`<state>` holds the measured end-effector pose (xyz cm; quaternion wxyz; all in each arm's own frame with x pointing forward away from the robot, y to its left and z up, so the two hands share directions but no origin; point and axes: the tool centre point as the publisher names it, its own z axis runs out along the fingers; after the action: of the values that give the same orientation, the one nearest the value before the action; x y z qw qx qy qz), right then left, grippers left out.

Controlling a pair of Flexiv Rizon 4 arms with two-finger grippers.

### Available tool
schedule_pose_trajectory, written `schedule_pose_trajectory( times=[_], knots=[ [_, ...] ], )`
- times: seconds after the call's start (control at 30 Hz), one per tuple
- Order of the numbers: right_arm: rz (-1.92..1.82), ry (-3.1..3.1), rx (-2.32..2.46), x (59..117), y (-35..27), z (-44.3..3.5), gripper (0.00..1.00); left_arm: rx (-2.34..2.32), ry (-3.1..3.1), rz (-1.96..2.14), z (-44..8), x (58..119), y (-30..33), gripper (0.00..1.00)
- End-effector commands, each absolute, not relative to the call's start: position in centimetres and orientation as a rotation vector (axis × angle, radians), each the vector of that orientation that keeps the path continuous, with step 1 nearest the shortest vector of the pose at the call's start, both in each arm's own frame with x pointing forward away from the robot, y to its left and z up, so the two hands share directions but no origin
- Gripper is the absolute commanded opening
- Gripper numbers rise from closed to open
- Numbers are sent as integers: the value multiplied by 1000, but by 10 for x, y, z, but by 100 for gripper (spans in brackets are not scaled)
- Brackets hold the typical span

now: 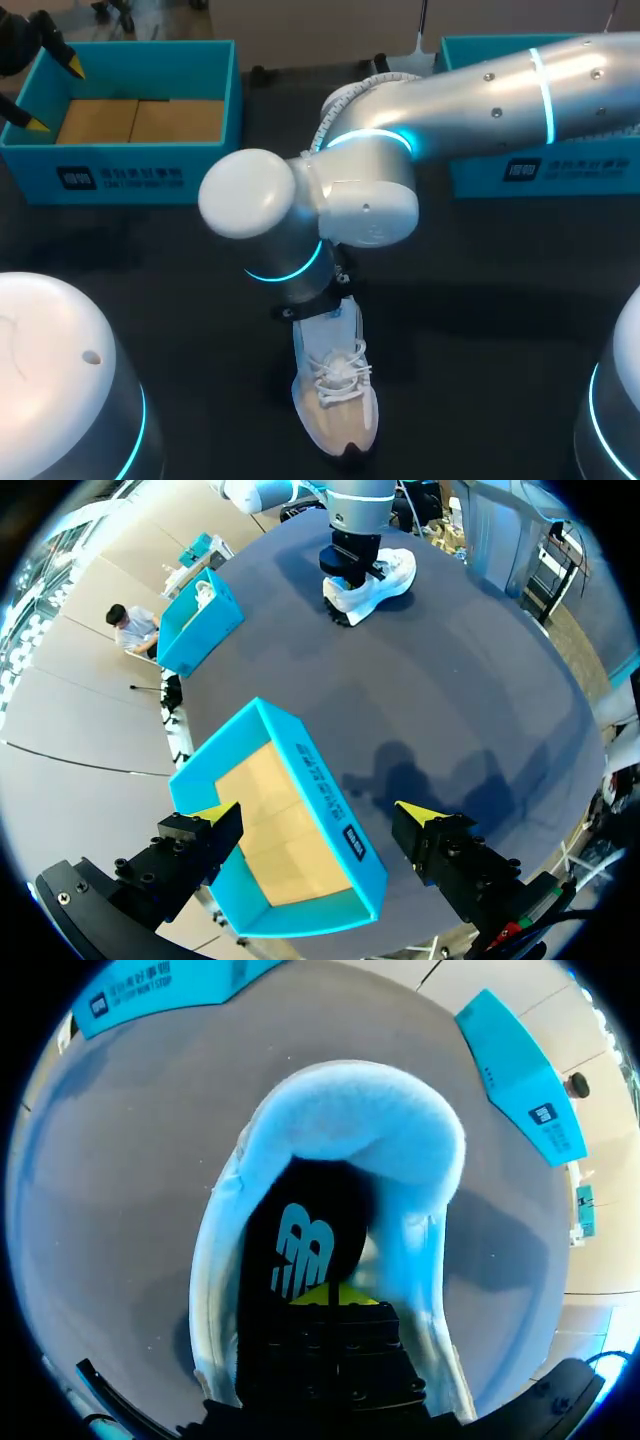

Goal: Take the shoe out of the shoebox, open the shoe tongue, remove and reinsert the insole, then place the shoe into the shoebox

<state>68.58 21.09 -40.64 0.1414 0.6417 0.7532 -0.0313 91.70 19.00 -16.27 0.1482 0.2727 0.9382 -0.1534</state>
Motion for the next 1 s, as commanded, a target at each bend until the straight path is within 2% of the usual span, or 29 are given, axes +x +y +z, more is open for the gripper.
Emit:
schedule_pose_trajectory(
  times=[0.03,0.27,0.6,0.77,0.9,1.0],
  knots=[
    [57,1975,2087,675,208,-402,0,784,2699,-436,-163,916,190,100],
    [92,2007,2077,680,200,-372,0,784,2699,-436,-163,916,190,100],
    [76,2104,2104,682,199,-369,0,784,2699,-436,-163,916,190,100],
    [38,2182,2144,673,205,-374,10,784,2699,-436,-163,916,190,100],
    [-20,2233,2111,668,210,-375,11,784,2699,-436,-163,916,190,100],
    [-50,2245,2095,665,211,-375,20,784,2699,-436,-163,916,190,100]
  ],
)
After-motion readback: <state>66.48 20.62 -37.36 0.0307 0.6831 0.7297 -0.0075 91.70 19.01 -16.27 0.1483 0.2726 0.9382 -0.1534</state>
